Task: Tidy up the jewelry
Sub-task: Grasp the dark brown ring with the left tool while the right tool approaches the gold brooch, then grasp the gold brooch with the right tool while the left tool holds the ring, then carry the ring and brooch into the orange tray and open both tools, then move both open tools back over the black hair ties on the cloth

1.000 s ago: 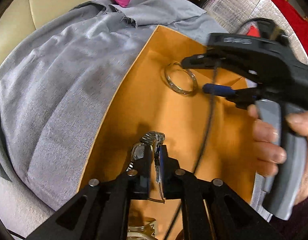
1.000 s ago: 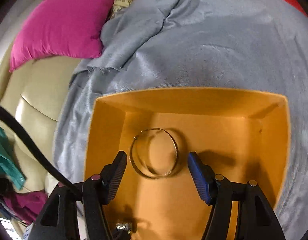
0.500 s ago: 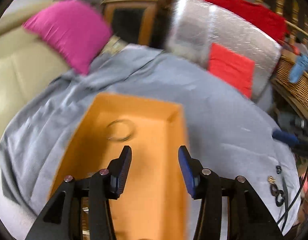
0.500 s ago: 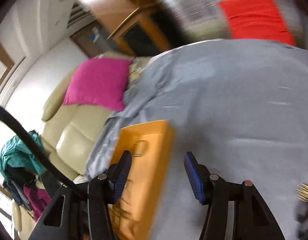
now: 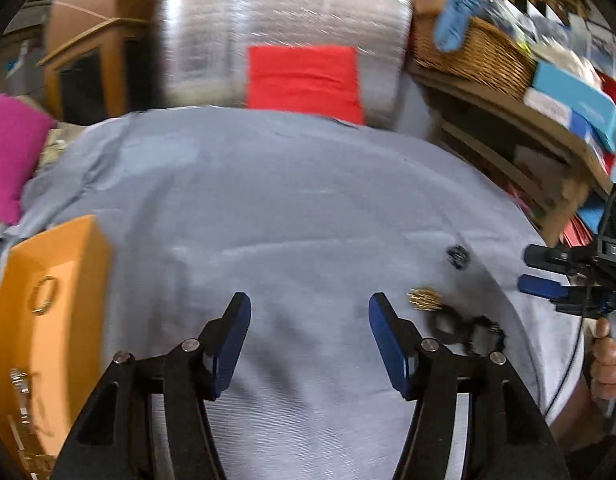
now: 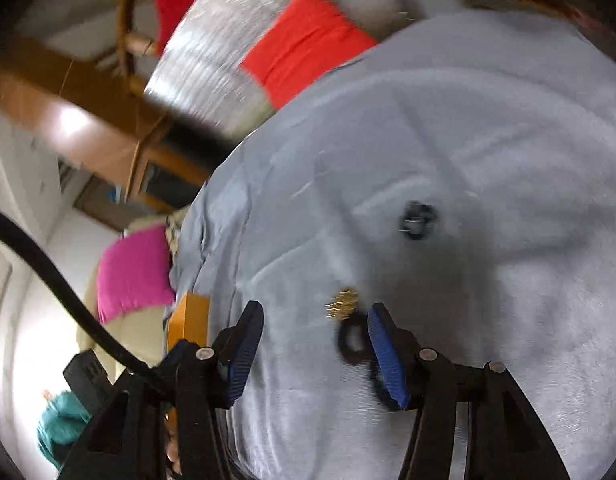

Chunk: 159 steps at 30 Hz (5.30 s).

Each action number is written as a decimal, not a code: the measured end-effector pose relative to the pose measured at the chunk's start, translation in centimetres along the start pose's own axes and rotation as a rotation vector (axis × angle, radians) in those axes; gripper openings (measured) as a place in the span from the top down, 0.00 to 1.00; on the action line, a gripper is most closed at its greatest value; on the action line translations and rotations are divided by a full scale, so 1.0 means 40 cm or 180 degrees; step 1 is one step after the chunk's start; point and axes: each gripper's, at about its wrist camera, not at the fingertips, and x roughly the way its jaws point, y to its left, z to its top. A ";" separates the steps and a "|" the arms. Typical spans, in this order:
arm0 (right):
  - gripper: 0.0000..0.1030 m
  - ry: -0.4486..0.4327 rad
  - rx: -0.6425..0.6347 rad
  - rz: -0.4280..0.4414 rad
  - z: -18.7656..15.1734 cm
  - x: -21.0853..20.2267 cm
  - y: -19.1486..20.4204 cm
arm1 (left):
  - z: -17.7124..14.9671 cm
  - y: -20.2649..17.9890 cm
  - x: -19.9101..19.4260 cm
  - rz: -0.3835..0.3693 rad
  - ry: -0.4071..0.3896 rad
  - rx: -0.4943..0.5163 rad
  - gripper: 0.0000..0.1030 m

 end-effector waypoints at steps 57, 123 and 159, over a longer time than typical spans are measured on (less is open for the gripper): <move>0.43 0.0348 -0.1148 -0.1137 -0.060 0.298 0.126 | -0.051 0.072 0.113 -0.0299 0.0619 -0.0519 0.92; 0.60 0.2058 -0.2118 -0.0640 -0.442 0.962 0.921 | -0.310 0.665 -0.114 0.0557 0.0633 -0.2554 0.92; 0.49 0.0070 -0.0679 -0.0151 0.011 0.030 0.246 | -0.074 0.171 -0.084 0.0926 -0.0228 -0.0432 0.35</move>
